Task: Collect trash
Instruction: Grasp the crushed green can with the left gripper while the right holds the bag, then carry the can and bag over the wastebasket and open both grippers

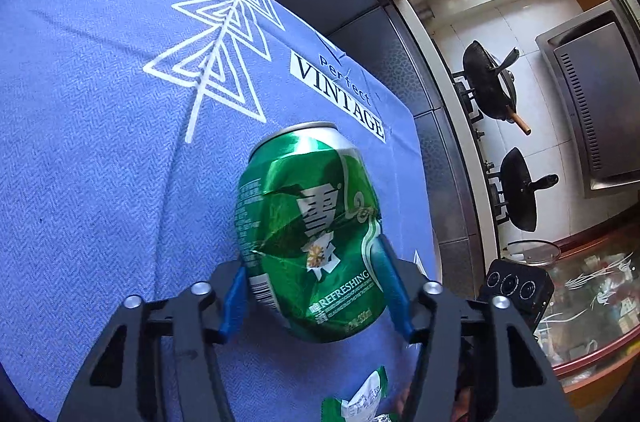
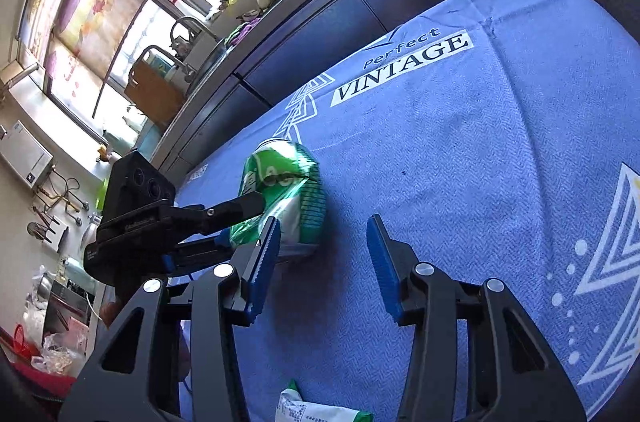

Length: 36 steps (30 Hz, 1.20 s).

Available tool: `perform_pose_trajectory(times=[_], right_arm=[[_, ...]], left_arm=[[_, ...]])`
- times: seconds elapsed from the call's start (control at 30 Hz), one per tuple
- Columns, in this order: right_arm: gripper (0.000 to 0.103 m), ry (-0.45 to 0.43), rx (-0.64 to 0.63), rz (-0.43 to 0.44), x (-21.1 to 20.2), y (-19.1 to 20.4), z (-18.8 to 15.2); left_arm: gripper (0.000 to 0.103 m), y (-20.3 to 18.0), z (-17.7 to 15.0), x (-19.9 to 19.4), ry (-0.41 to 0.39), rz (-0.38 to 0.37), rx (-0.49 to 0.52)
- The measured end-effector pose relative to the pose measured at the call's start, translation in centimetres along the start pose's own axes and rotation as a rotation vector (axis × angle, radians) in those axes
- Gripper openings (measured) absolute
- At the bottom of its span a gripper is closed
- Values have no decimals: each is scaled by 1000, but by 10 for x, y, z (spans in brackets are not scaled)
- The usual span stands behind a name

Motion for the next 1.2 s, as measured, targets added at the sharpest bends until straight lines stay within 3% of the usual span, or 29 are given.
perform_pose_trajectory(times=[0.1,0.33,0.53,0.6,0.67,0.73,0.97,1.2], right_arm=[[45,-14,1,9,-23,-5,-7],[45,21,78,27,-71,-36,-63],[45,37,69,-23,-71,-43,-103],[34,44,62,-32,-66,-44,-110],[4,73,56,-29,-61,-42,-117],[2,71,62,-16,-62,-42,-119],[1,-66,76,12,-115,-52,-99],[1,-321,186,-34,-212,-116,-41]], left_arm=[[18,-8,4,0,-16,-45,-1],[10,-31,-1,-7,-34,-82,44],[10,-57,-12,-31,-63,-115,88],[10,-65,-15,-36,-66,-121,94],[10,-72,-17,-39,-68,-123,101],[10,-81,-18,-39,-66,-117,115],[10,-118,-27,-14,-14,-109,179],[10,-179,-29,40,76,-119,285]])
Point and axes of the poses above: each gripper's, at about its wrist camera, not at the fingertips, and x roughly the way its jaws point, y to its left, z to its top, the point moved 9 cm from there along x, roughly the way its jaws point, and after that the axes turned 15 degrees about x, right-handed, at the moved point
